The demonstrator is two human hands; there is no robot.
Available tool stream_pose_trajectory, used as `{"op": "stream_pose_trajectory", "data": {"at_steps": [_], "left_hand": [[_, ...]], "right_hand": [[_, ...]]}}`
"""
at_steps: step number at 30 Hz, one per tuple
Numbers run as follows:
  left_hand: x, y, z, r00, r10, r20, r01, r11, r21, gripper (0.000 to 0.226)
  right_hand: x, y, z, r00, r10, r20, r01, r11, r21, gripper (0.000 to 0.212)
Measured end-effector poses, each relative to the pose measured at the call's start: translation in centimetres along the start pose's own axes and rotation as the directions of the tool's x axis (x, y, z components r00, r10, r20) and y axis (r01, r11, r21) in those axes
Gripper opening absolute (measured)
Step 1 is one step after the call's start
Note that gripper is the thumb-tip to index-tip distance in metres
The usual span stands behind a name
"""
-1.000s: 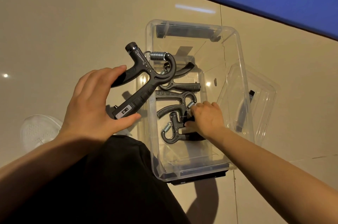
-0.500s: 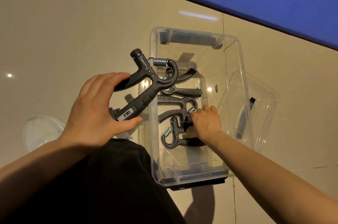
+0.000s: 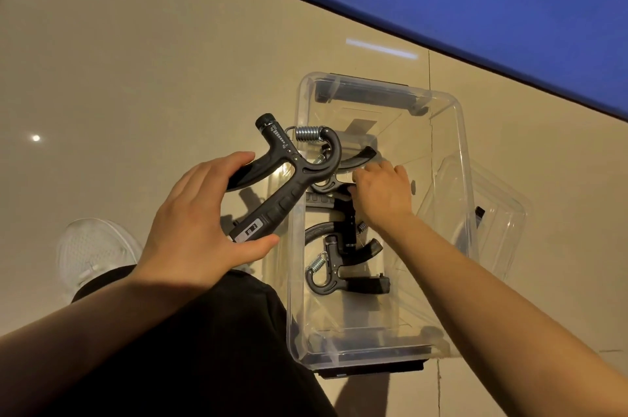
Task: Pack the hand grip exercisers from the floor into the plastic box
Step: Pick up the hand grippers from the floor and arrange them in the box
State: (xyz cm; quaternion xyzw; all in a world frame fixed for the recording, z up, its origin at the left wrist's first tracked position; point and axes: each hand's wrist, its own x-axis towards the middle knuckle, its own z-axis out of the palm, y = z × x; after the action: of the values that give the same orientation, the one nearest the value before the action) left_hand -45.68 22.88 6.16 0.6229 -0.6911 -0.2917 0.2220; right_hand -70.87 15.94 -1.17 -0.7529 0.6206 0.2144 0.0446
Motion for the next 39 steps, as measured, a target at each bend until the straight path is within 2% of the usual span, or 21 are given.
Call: {"op": "stream_pose_trajectory", "data": {"at_steps": [5, 8, 12, 14, 16, 19, 21, 24, 26, 30, 32, 35, 39], "left_hand": [[-0.1, 0.2, -0.1, 1.0, 0.023, -0.008, -0.023, 0.999, 0.023, 0.091], [0.0, 0.0, -0.1, 1.0, 0.031, 0.002, -0.031, 0.999, 0.027, 0.093], [0.1, 0.1, -0.2, 0.999, 0.049, 0.0, -0.049, 0.998, 0.034, 0.086], [0.2, 0.1, -0.3, 0.997, 0.078, -0.005, -0.078, 0.996, 0.054, 0.083], [0.2, 0.1, -0.3, 0.997, 0.079, -0.009, -0.078, 0.995, 0.061, 0.084], [0.2, 0.0, -0.2, 0.998, 0.063, -0.008, -0.063, 0.997, 0.048, 0.086], [0.2, -0.1, -0.1, 0.999, 0.054, -0.001, -0.054, 0.998, 0.036, 0.085], [0.1, -0.1, -0.1, 0.999, 0.036, -0.006, -0.035, 0.999, 0.028, 0.086], [0.1, -0.1, -0.1, 0.999, 0.031, -0.012, -0.031, 0.999, 0.029, 0.086], [0.3, -0.2, -0.2, 0.997, 0.074, -0.009, -0.073, 0.995, 0.064, 0.084], [0.4, -0.2, -0.4, 0.996, 0.084, -0.008, -0.084, 0.994, 0.074, 0.084], [0.4, -0.2, -0.4, 0.997, 0.076, -0.008, -0.075, 0.995, 0.071, 0.085], [0.3, -0.2, -0.2, 0.998, 0.059, -0.001, -0.059, 0.997, 0.054, 0.085]], "right_hand": [[3.5, -0.5, 0.9, 0.978, -0.126, 0.164, 0.136, 0.989, -0.052, 0.022], [3.3, -0.2, 0.9, 0.971, -0.18, 0.157, 0.193, 0.979, -0.067, 0.024], [2.7, -0.1, 0.9, 0.94, -0.321, 0.118, 0.342, 0.9, -0.27, 0.025], [2.3, 0.2, 0.6, 0.936, -0.342, 0.087, 0.352, 0.887, -0.299, 0.025], [1.7, 0.9, 0.1, 0.944, -0.328, 0.012, 0.32, 0.912, -0.257, 0.024], [1.6, 2.5, -1.4, 0.95, -0.271, -0.155, 0.258, 0.961, -0.1, 0.029], [1.8, 3.4, -2.3, 0.942, -0.286, -0.174, 0.282, 0.958, -0.046, 0.026], [2.2, 4.1, -3.0, 0.905, -0.388, -0.177, 0.375, 0.921, -0.101, 0.022], [2.6, 4.2, -3.4, 0.893, -0.408, -0.192, 0.405, 0.913, -0.058, 0.015], [3.8, 3.5, -3.5, 0.836, -0.503, -0.221, 0.505, 0.862, -0.05, 0.01], [4.2, 2.8, -2.6, 0.827, -0.501, -0.254, 0.495, 0.864, -0.093, 0.012], [4.3, 2.3, -0.8, 0.857, -0.407, -0.315, 0.38, 0.913, -0.148, 0.021], [4.0, 2.7, 1.4, 0.88, -0.387, -0.277, 0.341, 0.919, -0.2, 0.043]]}}
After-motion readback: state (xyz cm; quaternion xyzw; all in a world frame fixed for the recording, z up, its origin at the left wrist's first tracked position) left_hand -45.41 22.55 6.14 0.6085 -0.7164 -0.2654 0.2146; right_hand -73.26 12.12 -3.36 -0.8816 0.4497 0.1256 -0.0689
